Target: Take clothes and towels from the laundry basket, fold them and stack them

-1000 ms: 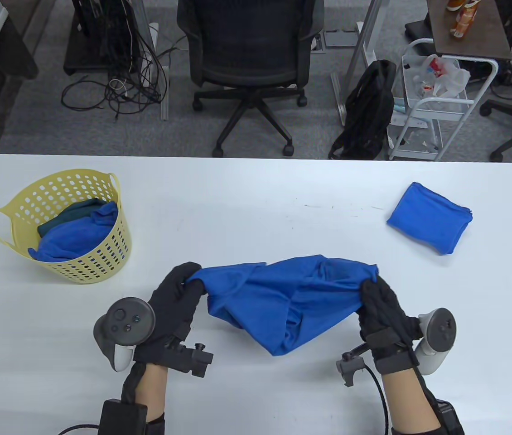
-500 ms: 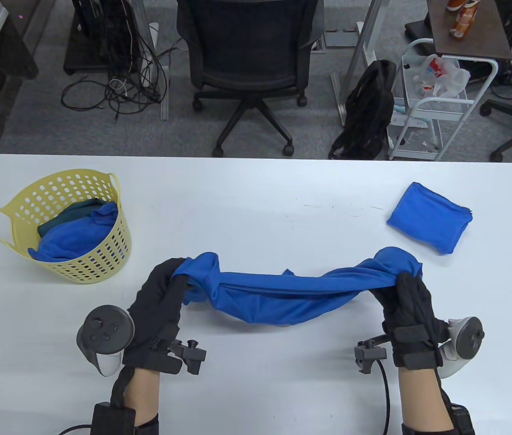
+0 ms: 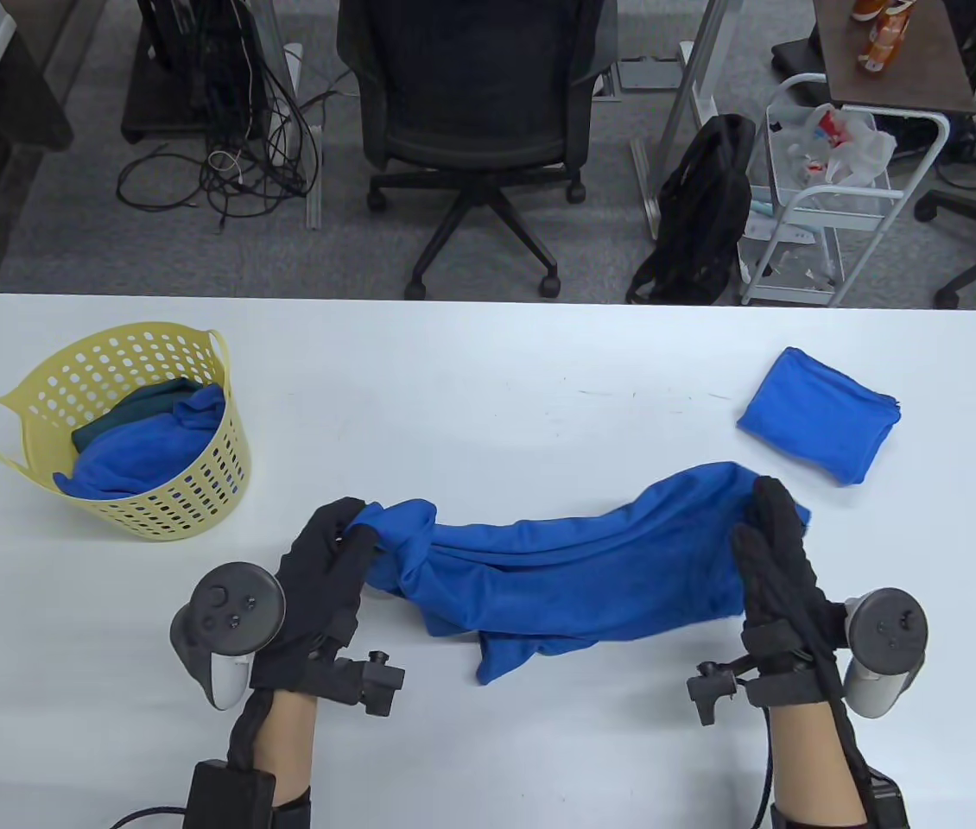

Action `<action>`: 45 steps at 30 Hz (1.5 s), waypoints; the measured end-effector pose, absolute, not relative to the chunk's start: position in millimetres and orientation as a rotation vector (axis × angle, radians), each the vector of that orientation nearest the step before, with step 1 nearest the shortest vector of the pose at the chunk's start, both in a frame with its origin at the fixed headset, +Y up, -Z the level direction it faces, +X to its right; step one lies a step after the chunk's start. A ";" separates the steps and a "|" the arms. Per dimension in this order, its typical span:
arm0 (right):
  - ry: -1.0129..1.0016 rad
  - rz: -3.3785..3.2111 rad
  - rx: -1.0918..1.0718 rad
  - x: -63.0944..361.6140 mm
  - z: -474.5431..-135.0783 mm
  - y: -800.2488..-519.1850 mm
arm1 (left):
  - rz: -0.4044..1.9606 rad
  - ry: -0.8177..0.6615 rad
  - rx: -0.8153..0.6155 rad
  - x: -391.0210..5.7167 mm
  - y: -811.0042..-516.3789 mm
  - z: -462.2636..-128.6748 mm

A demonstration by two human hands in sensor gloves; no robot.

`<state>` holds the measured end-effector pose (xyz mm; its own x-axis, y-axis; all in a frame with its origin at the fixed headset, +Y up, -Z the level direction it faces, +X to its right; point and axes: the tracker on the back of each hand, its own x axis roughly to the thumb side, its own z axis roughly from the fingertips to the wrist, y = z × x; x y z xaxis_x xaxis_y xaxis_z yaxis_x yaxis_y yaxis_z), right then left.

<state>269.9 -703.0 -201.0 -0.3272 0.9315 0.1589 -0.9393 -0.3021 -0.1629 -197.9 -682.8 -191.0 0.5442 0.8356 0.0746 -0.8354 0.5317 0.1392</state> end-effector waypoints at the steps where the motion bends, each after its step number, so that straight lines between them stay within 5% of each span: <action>1: -0.247 1.915 0.033 269.5 -203.0 -706.1 | 0.984 0.005 0.159 -197.6 -684.0 -191.8; 7: 0.395 2.580 -0.157 262.1 -216.5 -736.9 | 0.926 0.100 0.137 -208.9 -697.1 -197.4; 10: 0.565 2.689 -0.238 252.2 -219.3 -751.0 | 0.912 0.146 0.098 -215.0 -706.3 -200.7; 15: 0.364 2.666 -0.133 239.8 -221.2 -747.2 | 0.802 0.154 0.019 -214.3 -710.4 -204.0; 18: 0.239 2.068 -0.016 245.2 -215.7 -730.6 | 0.445 0.239 -0.024 -198.2 -694.1 -198.2; 21: 0.152 1.474 0.154 237.7 -211.6 -723.4 | 0.259 0.159 0.021 -166.7 -683.9 -191.5; 26: 0.255 1.151 0.315 200.2 -199.4 -709.3 | 0.485 -0.376 -0.228 -93.3 -692.9 -178.6; 28: 0.310 1.142 0.426 183.4 -193.1 -702.1 | 0.528 -0.475 -0.314 -72.1 -700.9 -174.2; 32: 0.248 1.208 0.536 180.7 -187.9 -689.5 | 0.750 -0.414 -0.113 -82.2 -713.4 -179.7; 37: 0.071 1.876 0.526 206.7 -196.0 -696.0 | 1.206 -0.266 -0.335 -120.5 -723.8 -192.9; 41: 0.374 2.258 0.386 195.7 -205.5 -732.1 | 1.170 -0.187 -0.469 -136.7 -743.5 -203.4; 45: 0.505 2.459 0.319 175.1 -210.0 -762.6 | 1.269 -0.272 -0.591 -138.8 -754.6 -209.3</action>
<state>175.1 -762.6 -210.0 -0.7900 0.6035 0.1084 -0.5120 -0.7466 0.4248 -138.8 -754.6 -209.3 0.2908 0.9483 -0.1270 -0.8131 0.1750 -0.5552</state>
